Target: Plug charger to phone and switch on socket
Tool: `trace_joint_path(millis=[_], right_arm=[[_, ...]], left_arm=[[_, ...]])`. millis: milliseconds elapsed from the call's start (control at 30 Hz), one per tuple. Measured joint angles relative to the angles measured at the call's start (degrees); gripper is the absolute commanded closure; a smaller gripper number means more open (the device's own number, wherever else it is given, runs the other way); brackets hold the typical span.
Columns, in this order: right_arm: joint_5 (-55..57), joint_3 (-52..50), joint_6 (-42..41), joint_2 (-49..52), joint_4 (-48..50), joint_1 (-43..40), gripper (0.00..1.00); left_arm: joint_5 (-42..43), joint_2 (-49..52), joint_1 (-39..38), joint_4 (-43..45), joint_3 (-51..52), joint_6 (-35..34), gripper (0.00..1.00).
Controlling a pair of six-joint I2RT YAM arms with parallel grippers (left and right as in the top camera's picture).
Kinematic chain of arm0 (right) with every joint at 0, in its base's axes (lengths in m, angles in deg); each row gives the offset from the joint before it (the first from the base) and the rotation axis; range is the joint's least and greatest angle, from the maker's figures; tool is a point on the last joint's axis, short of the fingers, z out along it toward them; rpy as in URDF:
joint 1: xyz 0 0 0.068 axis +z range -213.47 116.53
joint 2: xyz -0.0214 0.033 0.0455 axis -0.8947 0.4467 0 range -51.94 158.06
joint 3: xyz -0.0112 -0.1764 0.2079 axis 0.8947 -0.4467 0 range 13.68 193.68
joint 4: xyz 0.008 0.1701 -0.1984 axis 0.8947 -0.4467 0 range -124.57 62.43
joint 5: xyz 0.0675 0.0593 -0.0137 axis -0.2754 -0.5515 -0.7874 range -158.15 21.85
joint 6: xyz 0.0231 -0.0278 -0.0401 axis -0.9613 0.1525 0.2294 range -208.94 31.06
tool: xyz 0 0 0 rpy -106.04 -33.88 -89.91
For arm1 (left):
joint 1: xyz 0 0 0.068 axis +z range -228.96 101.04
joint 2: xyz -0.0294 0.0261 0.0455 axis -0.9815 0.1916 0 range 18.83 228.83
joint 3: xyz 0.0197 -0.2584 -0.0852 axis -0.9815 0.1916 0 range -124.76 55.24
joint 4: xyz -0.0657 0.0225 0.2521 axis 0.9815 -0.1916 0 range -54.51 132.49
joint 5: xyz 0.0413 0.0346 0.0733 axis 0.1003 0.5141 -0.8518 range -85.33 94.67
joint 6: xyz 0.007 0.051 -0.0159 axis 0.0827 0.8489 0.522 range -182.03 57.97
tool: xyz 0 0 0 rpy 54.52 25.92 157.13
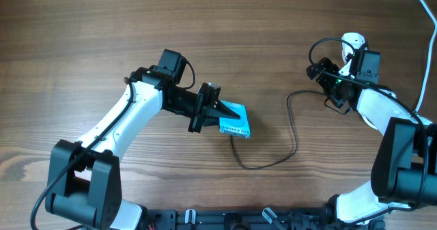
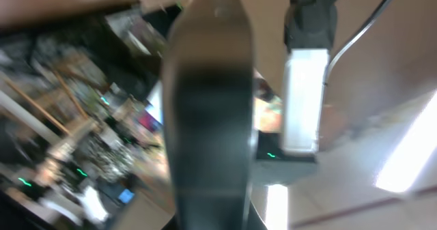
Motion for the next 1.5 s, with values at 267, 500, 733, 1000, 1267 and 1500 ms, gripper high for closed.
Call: trace_joint_path(millis=[267, 500, 733, 1000, 1267, 1500], right_arm=[[0.13, 0.02, 0.02, 0.0, 0.02, 0.0, 0.0], [0.13, 0.0, 0.02, 0.0, 0.02, 0.0, 0.0], [0.13, 0.02, 0.02, 0.0, 0.02, 0.0, 0.0], [0.15, 0.02, 0.02, 0.0, 0.02, 0.0, 0.0], [0.13, 0.02, 0.0, 0.0, 0.02, 0.0, 0.0], [1.14, -0.11, -0.83, 0.11, 3.45, -0.02, 0.0]], left_arm=[[-23.52, 0.0, -0.7, 4.61, 0.0, 9.57, 0.96], [-37.0, 0.0, -0.7, 10.05, 0.13, 14.45, 0.96], [-40.02, 0.0, -0.44, 14.88, 0.15, 17.31, 0.96], [-40.83, 0.0, 5.18, 13.03, 0.17, 23.78, 0.96], [-40.7, 0.0, 14.29, 10.01, 0.17, 30.03, 0.96], [-39.1, 0.0, 20.15, 8.55, 0.33, 34.27, 0.96]])
